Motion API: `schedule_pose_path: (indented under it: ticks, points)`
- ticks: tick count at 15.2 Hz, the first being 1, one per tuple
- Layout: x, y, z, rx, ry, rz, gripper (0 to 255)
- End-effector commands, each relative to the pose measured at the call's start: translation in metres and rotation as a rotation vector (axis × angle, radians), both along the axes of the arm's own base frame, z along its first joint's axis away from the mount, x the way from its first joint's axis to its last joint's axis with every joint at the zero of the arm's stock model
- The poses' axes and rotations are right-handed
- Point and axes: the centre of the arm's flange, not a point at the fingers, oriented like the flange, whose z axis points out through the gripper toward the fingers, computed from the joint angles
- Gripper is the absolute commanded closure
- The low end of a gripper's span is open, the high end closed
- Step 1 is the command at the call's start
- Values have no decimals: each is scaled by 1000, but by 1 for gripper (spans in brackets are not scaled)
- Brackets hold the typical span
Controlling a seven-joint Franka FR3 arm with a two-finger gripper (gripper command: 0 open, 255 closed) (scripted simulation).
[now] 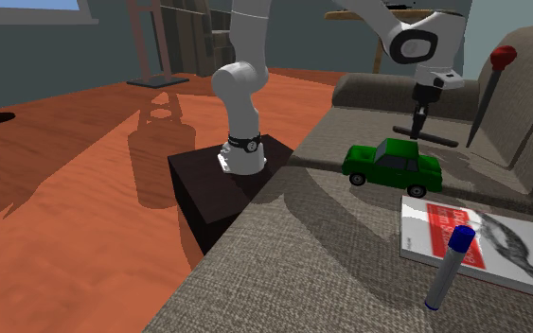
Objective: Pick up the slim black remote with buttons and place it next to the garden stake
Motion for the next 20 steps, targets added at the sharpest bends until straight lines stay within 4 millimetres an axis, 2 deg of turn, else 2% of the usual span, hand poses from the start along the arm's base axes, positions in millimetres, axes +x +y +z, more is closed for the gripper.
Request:
schedule_pose_path:
  ticks: [1,8,9,14,18,20]
  points:
    - [0,-1,-9,1,0,0,255]
    - [0,-1,-9,1,0,0,255]
    - [0,-1,-9,1,0,0,0]
    - [0,-1,-9,1,0,0,0]
    - [2,-5,41,1,0,0,0]
    - [2,-5,41,1,0,0,0]
